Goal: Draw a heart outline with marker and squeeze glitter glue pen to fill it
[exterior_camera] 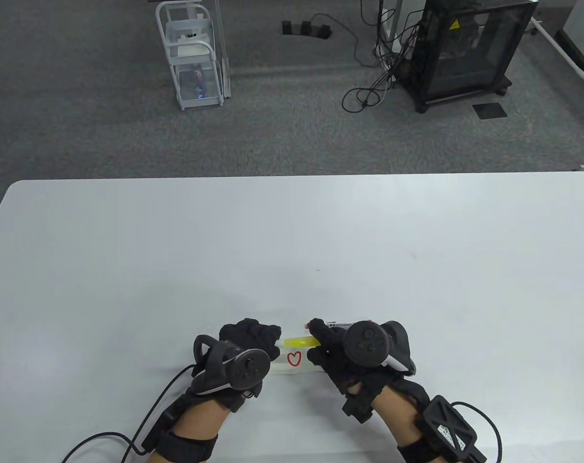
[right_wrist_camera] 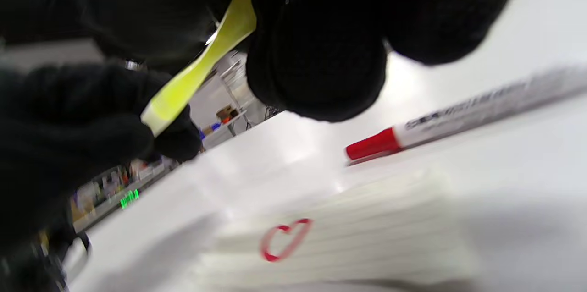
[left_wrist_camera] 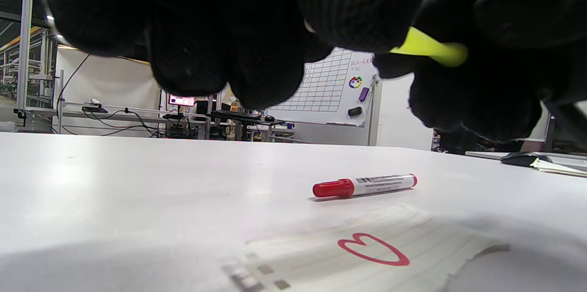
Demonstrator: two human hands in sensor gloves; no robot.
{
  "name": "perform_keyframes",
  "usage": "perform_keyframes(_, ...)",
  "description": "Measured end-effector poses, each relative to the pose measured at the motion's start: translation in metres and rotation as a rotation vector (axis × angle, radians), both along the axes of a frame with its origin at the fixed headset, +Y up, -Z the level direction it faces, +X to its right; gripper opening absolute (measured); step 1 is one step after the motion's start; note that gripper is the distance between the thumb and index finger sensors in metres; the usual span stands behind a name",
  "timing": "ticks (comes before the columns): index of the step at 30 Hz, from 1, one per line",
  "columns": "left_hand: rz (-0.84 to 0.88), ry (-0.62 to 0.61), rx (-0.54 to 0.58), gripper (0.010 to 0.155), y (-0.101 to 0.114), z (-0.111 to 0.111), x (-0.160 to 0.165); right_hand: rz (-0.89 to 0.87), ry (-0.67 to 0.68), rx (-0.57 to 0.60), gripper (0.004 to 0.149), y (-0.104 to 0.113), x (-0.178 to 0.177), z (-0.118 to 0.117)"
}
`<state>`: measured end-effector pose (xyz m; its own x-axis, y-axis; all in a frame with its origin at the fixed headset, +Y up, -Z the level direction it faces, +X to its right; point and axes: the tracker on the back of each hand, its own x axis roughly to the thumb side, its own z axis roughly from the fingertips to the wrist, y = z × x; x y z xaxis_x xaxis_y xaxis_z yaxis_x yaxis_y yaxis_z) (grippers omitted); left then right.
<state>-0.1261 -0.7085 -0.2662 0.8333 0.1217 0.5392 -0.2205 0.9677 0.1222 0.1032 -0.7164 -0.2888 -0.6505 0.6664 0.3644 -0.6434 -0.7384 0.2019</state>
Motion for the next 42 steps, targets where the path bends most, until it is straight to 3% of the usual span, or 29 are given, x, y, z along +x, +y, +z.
perform_keyframes(5, 0.206, -0.059, -0.13, 0.051, -0.007, -0.004, -0.005, -0.204, -0.041, -0.131, 0.05, -0.007, 0.011, -0.007)
perform_keyframes(8, 0.193, -0.059, -0.145, 0.049, -0.008, -0.007, -0.005, -0.212, 0.007, -0.147, 0.048, -0.005, 0.011, -0.008)
perform_keyframes(11, 0.172, -0.082, -0.167, 0.05, -0.012, -0.009, -0.005, -0.216, 0.035, -0.101, 0.045, -0.006, 0.009, -0.006)
perform_keyframes(14, 0.17, -0.089, -0.2, 0.051, -0.015, -0.013, -0.007, -0.171, 0.072, 0.018, 0.04, -0.005, 0.008, -0.003)
perform_keyframes(15, 0.163, -0.082, -0.193, 0.051, -0.016, -0.013, -0.009, -0.173, 0.071, 0.03, 0.043, -0.005, 0.008, -0.003)
perform_keyframes(17, 0.147, -0.077, -0.17, 0.051, -0.015, -0.013, -0.01, -0.167, 0.082, -0.103, 0.078, -0.009, 0.007, -0.003)
perform_keyframes(18, 0.149, -0.075, -0.163, 0.051, -0.015, -0.012, -0.01, -0.161, 0.077, -0.152, 0.085, -0.011, 0.007, -0.003)
perform_keyframes(22, 0.164, -0.073, -0.15, 0.05, -0.015, -0.009, -0.007, -0.25, 0.017, -0.246, 0.062, -0.019, 0.007, -0.005)
perform_keyframes(28, 0.232, -0.082, -0.18, 0.049, -0.014, -0.011, -0.009, -0.321, 0.035, -0.195, 0.044, -0.019, 0.01, -0.009)
perform_keyframes(29, 0.213, -0.072, -0.181, 0.049, -0.014, -0.012, -0.009, -0.308, 0.055, -0.183, 0.045, -0.019, 0.011, -0.009)
perform_keyframes(32, 0.21, -0.068, -0.176, 0.049, -0.016, -0.014, -0.01, -0.348, 0.039, -0.357, 0.082, -0.025, 0.012, -0.009)
perform_keyframes(36, 0.167, -0.069, -0.158, 0.05, -0.017, -0.012, -0.006, -0.307, -0.04, -0.333, 0.062, -0.028, 0.01, -0.009)
perform_keyframes(39, 0.161, -0.065, -0.173, 0.05, -0.02, -0.013, -0.006, -0.299, -0.015, -0.211, 0.048, -0.022, 0.008, -0.009)
perform_keyframes(40, 0.171, -0.058, -0.174, 0.05, -0.021, -0.014, -0.008, -0.297, -0.012, -0.186, 0.049, -0.022, 0.008, -0.009)
perform_keyframes(42, 0.201, -0.054, -0.185, 0.05, -0.022, -0.017, -0.01, -0.32, 0.016, -0.257, 0.082, -0.025, 0.007, -0.008)
